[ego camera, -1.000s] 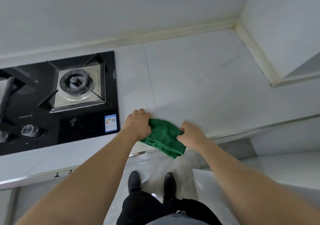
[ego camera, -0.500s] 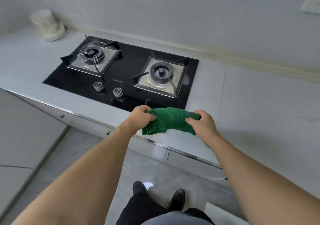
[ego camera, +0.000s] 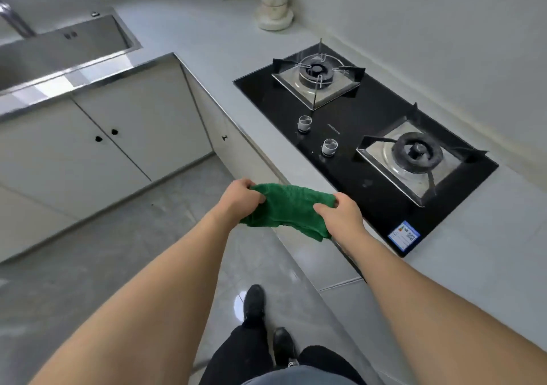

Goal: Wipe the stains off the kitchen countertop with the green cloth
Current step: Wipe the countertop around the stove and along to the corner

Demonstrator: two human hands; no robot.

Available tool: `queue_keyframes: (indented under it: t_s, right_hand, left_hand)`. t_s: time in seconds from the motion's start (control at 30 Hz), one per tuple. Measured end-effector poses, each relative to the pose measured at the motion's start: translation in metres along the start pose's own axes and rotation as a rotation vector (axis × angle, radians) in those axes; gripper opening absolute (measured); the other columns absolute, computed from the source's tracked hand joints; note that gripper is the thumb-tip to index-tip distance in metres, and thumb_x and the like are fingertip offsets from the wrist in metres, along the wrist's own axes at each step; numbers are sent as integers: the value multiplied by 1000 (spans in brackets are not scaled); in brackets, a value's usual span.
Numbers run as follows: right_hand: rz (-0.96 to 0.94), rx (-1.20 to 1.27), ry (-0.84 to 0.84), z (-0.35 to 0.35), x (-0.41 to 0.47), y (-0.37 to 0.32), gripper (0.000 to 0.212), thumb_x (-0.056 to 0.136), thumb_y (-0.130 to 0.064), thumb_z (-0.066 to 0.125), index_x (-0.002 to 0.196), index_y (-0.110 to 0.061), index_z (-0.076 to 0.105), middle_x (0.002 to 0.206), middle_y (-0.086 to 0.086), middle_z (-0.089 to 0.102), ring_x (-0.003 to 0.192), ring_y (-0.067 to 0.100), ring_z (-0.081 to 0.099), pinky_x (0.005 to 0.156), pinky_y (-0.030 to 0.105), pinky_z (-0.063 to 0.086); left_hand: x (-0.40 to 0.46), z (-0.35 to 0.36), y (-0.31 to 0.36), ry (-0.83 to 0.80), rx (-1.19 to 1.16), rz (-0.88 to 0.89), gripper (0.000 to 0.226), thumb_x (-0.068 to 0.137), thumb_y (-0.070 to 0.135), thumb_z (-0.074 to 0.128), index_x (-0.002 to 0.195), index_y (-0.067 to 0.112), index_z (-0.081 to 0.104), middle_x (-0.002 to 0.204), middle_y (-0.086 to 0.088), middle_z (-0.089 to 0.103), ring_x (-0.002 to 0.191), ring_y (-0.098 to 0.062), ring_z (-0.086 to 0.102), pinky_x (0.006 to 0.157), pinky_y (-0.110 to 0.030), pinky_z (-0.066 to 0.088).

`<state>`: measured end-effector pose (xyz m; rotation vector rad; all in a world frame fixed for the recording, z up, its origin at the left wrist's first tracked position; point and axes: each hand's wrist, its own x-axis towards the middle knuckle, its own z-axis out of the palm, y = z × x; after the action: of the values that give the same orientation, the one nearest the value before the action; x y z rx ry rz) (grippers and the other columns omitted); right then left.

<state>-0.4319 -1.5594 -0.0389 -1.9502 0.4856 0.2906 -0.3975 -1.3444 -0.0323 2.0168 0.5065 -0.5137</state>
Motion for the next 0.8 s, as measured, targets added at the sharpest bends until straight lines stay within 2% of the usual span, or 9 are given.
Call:
queue_keyframes:
  t_s: [0.1, 0.3, 0.4, 0.57, 0.73, 0.8]
  right_hand:
    - [26, 10, -100, 17, -2, 4, 11, 85, -19, 65, 94, -16, 60, 94, 4, 67, 85, 21, 66, 74, 40, 58]
    - [35, -13, -252, 52, -15, 9, 9, 88, -16, 63, 97, -19, 60, 95, 1, 67, 85, 19, 66, 70, 33, 56]
    - [34, -51, -320, 70, -17, 12, 8, 88, -16, 62, 94, -21, 61, 96, 2, 68, 87, 20, 67, 77, 38, 58]
    - [27, -74, -329, 95, -26, 18, 12, 83, -16, 65, 94, -19, 63, 94, 2, 69, 86, 21, 67, 79, 40, 58]
    - [16, -100, -358, 126, -47, 16, 8, 84, -14, 64, 90, -19, 63, 92, 3, 68, 84, 21, 67, 75, 36, 58]
    - [10, -113, -384, 144, -61, 16, 9, 84, -15, 64, 93, -18, 63, 94, 4, 69, 85, 22, 67, 74, 35, 58]
  left_hand:
    - [-22, -12, -25, 62, -44, -55, 15, 84, 12, 65, 99, 9, 65, 97, -13, 70, 89, -29, 68, 84, -47, 59]
    - [-54, -28, -72, 154, -93, -168, 16, 86, 14, 66, 99, 6, 64, 99, -16, 70, 92, -31, 68, 87, -49, 56]
    - [-64, -35, -94, 192, -122, -213, 18, 85, 14, 67, 100, 6, 63, 100, -16, 69, 93, -31, 67, 85, -47, 57]
    - [-81, -43, -121, 219, -149, -254, 19, 86, 13, 65, 103, 5, 63, 103, -17, 69, 95, -31, 67, 85, -44, 55]
    - [-101, -60, -151, 251, -187, -273, 14, 88, 11, 63, 100, 5, 62, 98, -16, 68, 77, -24, 61, 69, -34, 49]
    - [-113, -73, -170, 269, -206, -286, 12, 87, 11, 62, 98, 6, 62, 96, -15, 68, 77, -23, 61, 69, -34, 50]
